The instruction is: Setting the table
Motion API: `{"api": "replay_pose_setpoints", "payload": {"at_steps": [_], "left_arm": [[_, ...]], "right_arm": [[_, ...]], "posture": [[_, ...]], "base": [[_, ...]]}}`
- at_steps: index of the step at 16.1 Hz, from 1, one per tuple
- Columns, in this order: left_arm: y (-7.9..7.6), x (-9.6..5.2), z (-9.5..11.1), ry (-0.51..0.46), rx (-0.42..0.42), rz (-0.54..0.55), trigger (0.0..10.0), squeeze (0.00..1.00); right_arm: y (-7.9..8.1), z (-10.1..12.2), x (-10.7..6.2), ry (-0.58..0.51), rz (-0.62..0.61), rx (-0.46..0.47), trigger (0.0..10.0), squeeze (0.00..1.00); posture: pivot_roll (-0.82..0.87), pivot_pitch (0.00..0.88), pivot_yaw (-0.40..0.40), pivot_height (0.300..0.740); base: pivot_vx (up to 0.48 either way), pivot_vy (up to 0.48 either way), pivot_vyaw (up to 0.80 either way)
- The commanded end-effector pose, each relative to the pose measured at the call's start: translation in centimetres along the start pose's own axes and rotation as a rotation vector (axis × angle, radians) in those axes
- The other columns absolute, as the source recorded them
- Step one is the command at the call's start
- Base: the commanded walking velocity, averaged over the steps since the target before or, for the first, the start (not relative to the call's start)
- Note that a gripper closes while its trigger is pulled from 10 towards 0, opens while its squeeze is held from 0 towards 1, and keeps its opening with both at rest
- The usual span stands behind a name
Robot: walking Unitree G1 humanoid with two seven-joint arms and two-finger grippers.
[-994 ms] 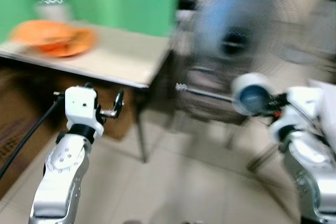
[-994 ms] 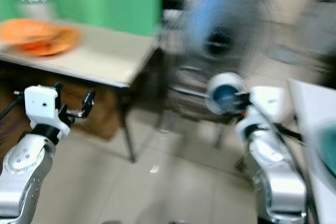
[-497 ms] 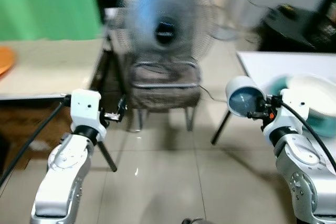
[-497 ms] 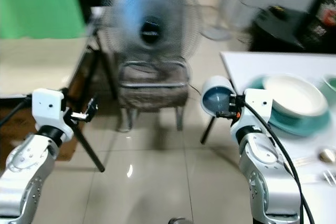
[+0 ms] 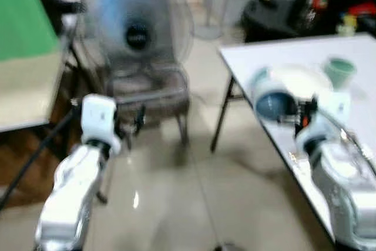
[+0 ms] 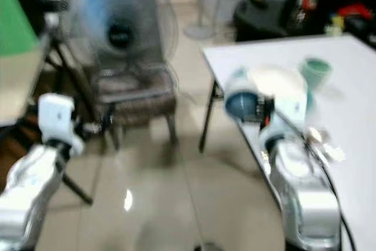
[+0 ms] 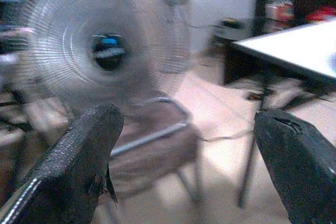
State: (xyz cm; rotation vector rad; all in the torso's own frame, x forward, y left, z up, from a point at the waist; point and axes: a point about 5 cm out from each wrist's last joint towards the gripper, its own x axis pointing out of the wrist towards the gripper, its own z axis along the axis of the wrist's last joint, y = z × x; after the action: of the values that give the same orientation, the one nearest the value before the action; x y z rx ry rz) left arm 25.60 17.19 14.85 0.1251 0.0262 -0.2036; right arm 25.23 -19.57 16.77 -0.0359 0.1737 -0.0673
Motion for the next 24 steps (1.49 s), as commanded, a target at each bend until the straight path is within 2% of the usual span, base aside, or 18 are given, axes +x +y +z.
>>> {"api": "replay_pose_setpoints", "payload": {"at_steps": [1, 6, 8, 10, 12, 14, 16, 18, 20, 21, 24], "left_arm": [[0.1, 0.1, 0.1, 0.0, 0.018, -0.006, 10.0, 0.0], [0.2, 0.0, 0.3, -0.004, -0.015, -0.01, 10.0, 0.0], [0.2, 0.2, 0.2, 0.005, -0.002, -0.009, 10.0, 0.0], [0.1, 0.6, 0.5, -0.01, 0.053, -0.01, 10.0, 0.0], [-0.2, 1.3, 0.7, -0.004, 0.03, -0.028, 10.0, 0.0], [-0.4, 1.5, 0.4, 0.014, -0.033, -0.033, 10.0, 0.0], [-0.3, 1.6, 0.6, 0.007, -0.002, -0.04, 10.0, 0.0], [0.0, 2.0, 0.9, -0.006, 0.077, -0.035, 10.0, 0.0], [-0.2, 2.1, 0.4, 0.029, 0.018, -0.042, 10.0, 0.0], [-0.2, 2.1, 0.4, 0.028, 0.002, -0.043, 10.0, 0.0], [-0.1, 2.4, 0.6, 0.012, 0.016, -0.052, 10.0, 0.0]], "right_arm": [[0.1, 0.5, -0.1, -0.019, 0.0, -0.001, 10.0, 0.0], [0.8, 0.9, 0.1, -0.016, 0.035, 0.004, 10.0, 0.0], [1.1, 0.9, 0.0, -0.011, 0.051, 0.002, 10.0, 0.0], [1.1, 0.8, 0.0, -0.004, 0.033, 0.006, 10.0, 0.0], [1.5, 1.0, 0.1, -0.01, 0.037, 0.021, 10.0, 0.0], [1.4, 0.8, -0.1, -0.005, 0.027, 0.023, 10.0, 0.0], [1.2, 0.7, -0.1, -0.003, 0.007, 0.028, 10.0, 0.0], [1.3, 0.8, -0.2, -0.006, 0.0, 0.031, 10.0, 0.0], [1.1, 0.7, -0.3, -0.005, -0.019, 0.037, 10.0, 0.0], [1.1, 0.7, -0.3, -0.005, -0.023, 0.038, 10.0, 0.0], [1.0, 0.6, -0.4, -0.004, -0.035, 0.04, 10.0, 0.0]], "posture": [[0.09, 0.0, -0.002, 0.74], [0.09, 0.0, -0.011, 0.74], [0.1, 0.0, -0.011, 0.74], [0.09, 0.0, -0.011, 0.74], [0.09, 0.0, -0.004, 0.74], [0.08, 0.0, 0.008, 0.74], [0.08, 0.0, 0.013, 0.74], [0.07, 0.0, 0.026, 0.74], [0.06, 0.0, 0.033, 0.74], [0.06, 0.0, 0.038, 0.74], [0.05, 0.0, 0.05, 0.74]], "base": [[0.0, 0.0, -0.8], [0.0, 0.0, -0.8], [0.0, 0.48, -0.8], [0.0, 0.0, -0.8], [0.0, -0.427, -0.8], [0.0, 0.48, -0.8], [0.0, 0.48, -0.8], [0.0, -0.24, -0.8], [0.0, -0.403, -0.8], [0.0, 0.48, -0.8], [0.0, 0.48, -0.8]]}}
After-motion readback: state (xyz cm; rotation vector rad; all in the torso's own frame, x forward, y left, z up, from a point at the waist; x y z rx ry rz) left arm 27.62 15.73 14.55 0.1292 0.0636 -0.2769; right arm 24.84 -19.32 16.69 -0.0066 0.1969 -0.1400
